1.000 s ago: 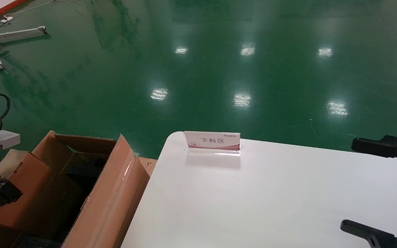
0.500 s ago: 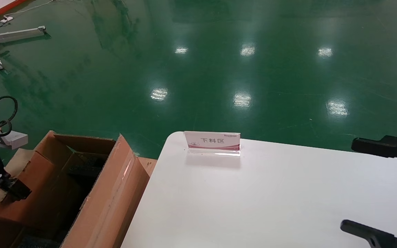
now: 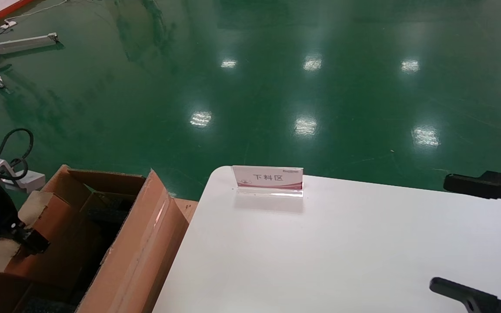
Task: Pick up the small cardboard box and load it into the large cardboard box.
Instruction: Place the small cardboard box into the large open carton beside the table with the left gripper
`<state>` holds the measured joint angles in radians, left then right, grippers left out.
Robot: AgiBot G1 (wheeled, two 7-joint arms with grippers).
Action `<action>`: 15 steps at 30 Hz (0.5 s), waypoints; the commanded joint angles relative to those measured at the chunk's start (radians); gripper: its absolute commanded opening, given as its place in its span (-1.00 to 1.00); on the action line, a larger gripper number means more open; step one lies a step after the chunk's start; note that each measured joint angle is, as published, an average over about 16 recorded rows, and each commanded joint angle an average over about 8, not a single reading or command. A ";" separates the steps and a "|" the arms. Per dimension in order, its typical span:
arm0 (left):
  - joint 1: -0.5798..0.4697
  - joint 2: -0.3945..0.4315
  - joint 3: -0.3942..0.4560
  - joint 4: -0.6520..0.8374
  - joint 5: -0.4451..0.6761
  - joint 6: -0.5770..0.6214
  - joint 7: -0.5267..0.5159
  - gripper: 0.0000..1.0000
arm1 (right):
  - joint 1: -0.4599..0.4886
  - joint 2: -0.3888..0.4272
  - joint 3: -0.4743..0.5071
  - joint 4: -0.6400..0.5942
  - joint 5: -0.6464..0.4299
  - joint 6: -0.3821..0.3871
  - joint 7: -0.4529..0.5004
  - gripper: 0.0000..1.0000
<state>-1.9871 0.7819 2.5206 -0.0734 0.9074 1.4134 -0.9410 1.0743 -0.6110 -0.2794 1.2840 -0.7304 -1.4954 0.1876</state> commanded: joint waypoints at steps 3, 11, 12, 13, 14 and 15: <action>0.021 0.006 -0.002 0.006 -0.002 -0.011 -0.006 0.48 | 0.000 0.000 0.000 0.000 0.000 0.000 0.000 1.00; 0.049 0.015 -0.002 0.015 -0.002 -0.024 -0.016 1.00 | 0.000 0.000 0.000 0.000 0.000 0.000 0.000 1.00; 0.051 0.016 -0.002 0.016 -0.002 -0.025 -0.017 1.00 | 0.000 0.000 0.000 0.000 0.000 0.000 0.000 1.00; 0.052 0.017 -0.002 0.017 -0.002 -0.026 -0.017 1.00 | 0.000 0.000 0.000 0.000 0.000 0.000 0.000 1.00; 0.054 0.017 -0.002 0.017 -0.002 -0.026 -0.018 1.00 | 0.000 0.000 0.000 0.000 0.000 0.000 0.000 1.00; 0.055 0.017 -0.002 0.018 -0.002 -0.027 -0.018 1.00 | 0.000 0.000 0.000 0.000 0.000 0.000 0.000 1.00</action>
<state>-1.9336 0.7989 2.5190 -0.0562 0.9054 1.3870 -0.9585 1.0743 -0.6110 -0.2794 1.2840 -0.7304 -1.4954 0.1876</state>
